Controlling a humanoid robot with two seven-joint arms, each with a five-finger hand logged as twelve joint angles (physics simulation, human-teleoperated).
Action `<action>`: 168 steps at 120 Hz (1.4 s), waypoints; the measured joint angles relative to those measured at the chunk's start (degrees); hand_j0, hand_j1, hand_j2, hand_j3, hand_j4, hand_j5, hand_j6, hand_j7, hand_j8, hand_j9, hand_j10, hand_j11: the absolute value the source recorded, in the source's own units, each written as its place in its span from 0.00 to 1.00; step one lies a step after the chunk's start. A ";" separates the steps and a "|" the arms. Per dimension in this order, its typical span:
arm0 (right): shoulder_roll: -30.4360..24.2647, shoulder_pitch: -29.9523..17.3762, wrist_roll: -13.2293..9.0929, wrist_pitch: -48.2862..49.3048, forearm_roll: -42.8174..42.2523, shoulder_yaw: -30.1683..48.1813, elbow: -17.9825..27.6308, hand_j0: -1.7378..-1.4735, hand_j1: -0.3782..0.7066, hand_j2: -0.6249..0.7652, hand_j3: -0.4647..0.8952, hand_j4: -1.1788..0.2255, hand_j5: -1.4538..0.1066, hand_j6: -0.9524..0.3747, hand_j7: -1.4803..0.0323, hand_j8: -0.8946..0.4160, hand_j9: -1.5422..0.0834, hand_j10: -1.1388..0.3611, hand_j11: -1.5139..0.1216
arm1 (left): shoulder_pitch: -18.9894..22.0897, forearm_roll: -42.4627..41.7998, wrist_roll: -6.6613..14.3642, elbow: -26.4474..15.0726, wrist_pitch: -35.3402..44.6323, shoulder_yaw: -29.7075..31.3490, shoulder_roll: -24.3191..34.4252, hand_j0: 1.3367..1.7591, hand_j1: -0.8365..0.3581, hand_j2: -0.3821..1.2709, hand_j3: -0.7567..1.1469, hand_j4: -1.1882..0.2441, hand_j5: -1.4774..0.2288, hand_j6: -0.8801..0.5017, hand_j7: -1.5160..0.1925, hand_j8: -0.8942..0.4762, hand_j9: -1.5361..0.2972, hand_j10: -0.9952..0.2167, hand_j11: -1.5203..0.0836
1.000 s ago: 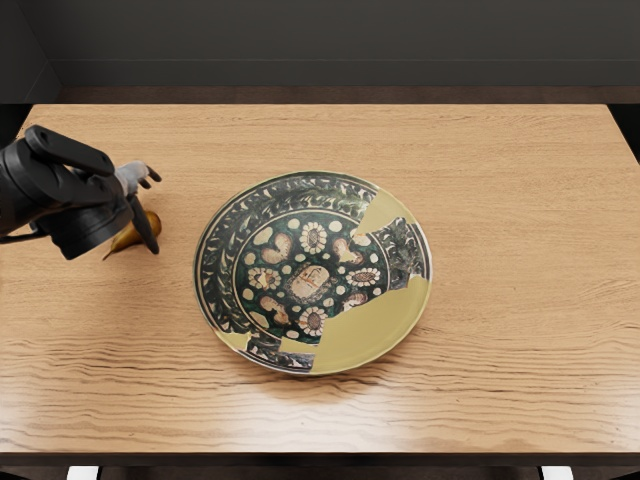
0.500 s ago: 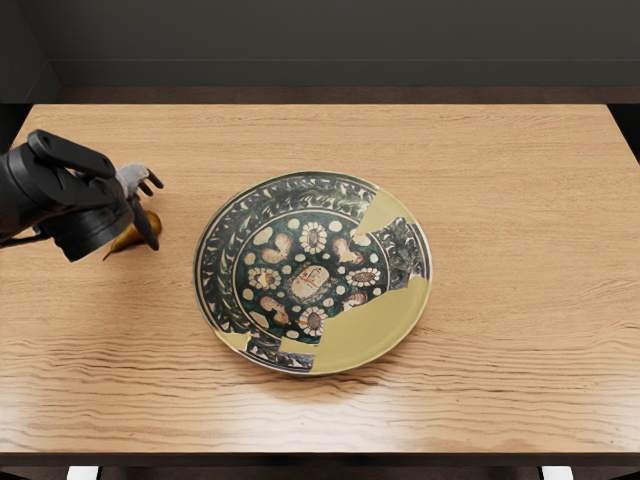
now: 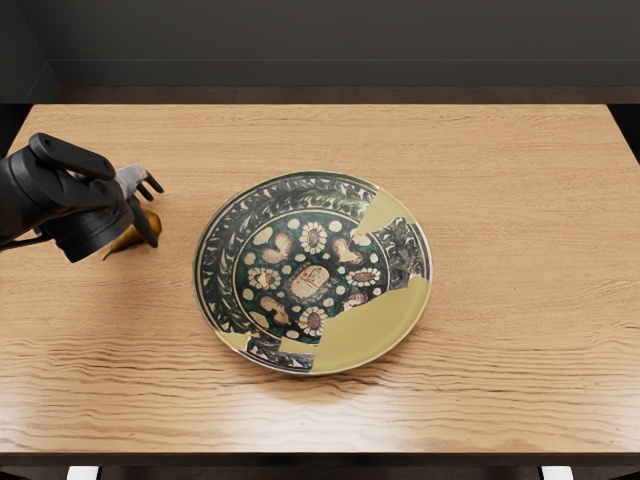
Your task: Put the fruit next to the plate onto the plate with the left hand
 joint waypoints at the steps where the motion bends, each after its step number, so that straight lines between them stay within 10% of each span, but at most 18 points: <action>1: 0.00 0.00 0.00 0.00 0.00 0.00 0.00 0.30 0.04 0.45 0.34 0.83 0.92 0.71 0.97 0.67 0.94 0.75 0.92 | 0.04 0.00 0.00 0.00 0.00 0.00 -0.01 0.76 0.64 0.27 0.40 0.58 0.60 0.38 0.62 0.40 0.59 0.53 0.66; 119: 0.00 0.00 0.00 0.00 0.00 0.01 0.00 0.30 0.04 0.45 0.34 0.83 0.92 0.71 0.97 0.67 0.94 0.75 0.92 | 0.00 0.34 0.46 -2.35 7.92 -1.36 -2.40 0.76 0.56 0.28 0.40 0.53 0.54 0.33 0.56 0.34 0.53 0.47 0.60; 168: 0.00 0.00 0.00 0.00 0.00 0.02 0.00 0.30 0.04 0.45 0.34 0.83 0.92 0.71 0.97 0.67 0.94 0.75 0.92 | 0.00 0.32 0.38 -3.06 7.69 -1.33 -1.89 0.76 0.76 0.26 0.40 0.67 0.69 0.47 0.71 0.48 0.67 0.63 0.76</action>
